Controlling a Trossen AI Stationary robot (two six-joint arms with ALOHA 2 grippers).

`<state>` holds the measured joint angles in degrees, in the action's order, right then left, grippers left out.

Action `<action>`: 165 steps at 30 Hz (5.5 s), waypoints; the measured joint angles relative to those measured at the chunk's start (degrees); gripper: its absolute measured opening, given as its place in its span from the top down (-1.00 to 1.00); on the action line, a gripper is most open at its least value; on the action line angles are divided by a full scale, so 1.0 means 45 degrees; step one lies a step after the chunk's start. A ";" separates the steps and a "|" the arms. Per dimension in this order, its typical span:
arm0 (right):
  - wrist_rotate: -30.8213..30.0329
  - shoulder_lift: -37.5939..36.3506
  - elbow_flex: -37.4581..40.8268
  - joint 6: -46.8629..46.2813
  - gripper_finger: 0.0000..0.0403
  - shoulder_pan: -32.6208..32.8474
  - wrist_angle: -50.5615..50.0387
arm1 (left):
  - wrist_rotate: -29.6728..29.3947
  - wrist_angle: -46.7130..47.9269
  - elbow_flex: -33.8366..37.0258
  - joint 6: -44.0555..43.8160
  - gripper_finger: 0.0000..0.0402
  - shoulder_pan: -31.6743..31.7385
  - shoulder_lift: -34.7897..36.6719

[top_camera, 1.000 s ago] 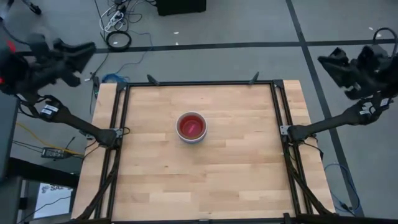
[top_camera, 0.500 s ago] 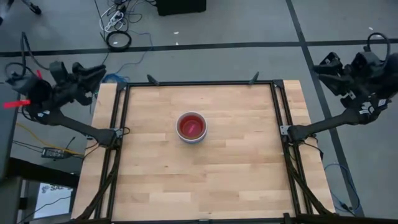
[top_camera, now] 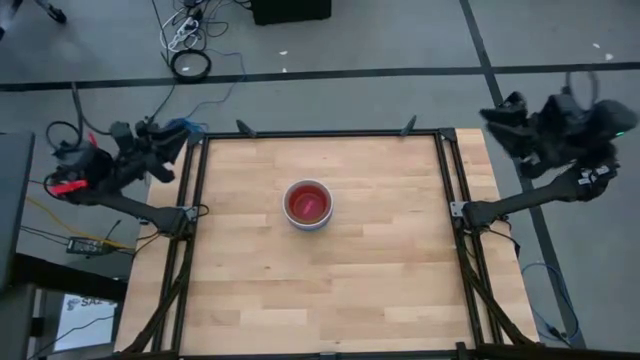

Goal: Nest bowls inside each other
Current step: Return to Home Position

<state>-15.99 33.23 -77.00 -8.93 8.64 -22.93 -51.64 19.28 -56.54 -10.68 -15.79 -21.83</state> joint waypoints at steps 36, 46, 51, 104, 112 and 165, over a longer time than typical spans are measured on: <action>0.3721 0.0113 0.4408 -0.2060 0.17 -0.4487 0.4190 | -0.1190 -0.5356 0.3885 0.0538 0.27 0.5212 -0.1634; 0.5008 0.0010 0.4823 -0.1643 0.17 -0.5749 0.2497 | 0.0441 -0.2357 0.3877 -0.1989 0.27 0.5765 -0.1050; 0.5269 -0.0616 0.6132 -0.1749 0.17 -0.6062 0.3902 | 0.0830 -0.2173 0.3866 -0.2071 0.27 0.5586 -0.0367; 0.6456 -0.3312 1.5349 -0.4958 0.17 -0.6061 1.3889 | 0.5106 -0.1412 0.7209 -0.2549 0.27 0.2647 0.1283; 0.9564 -0.3311 1.5356 -0.4520 0.17 -0.6057 1.3498 | 0.6194 -0.0074 0.7209 0.0130 0.27 0.2647 0.1296; 1.0166 -0.7303 1.6997 -0.1739 0.17 -0.5916 0.6993 | 0.7781 -0.6363 1.2459 -0.0359 0.27 0.2482 0.2438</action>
<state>29.76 0.36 -0.51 -16.75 -17.98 8.54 -16.62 -9.36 -0.47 -12.29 -4.62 -10.86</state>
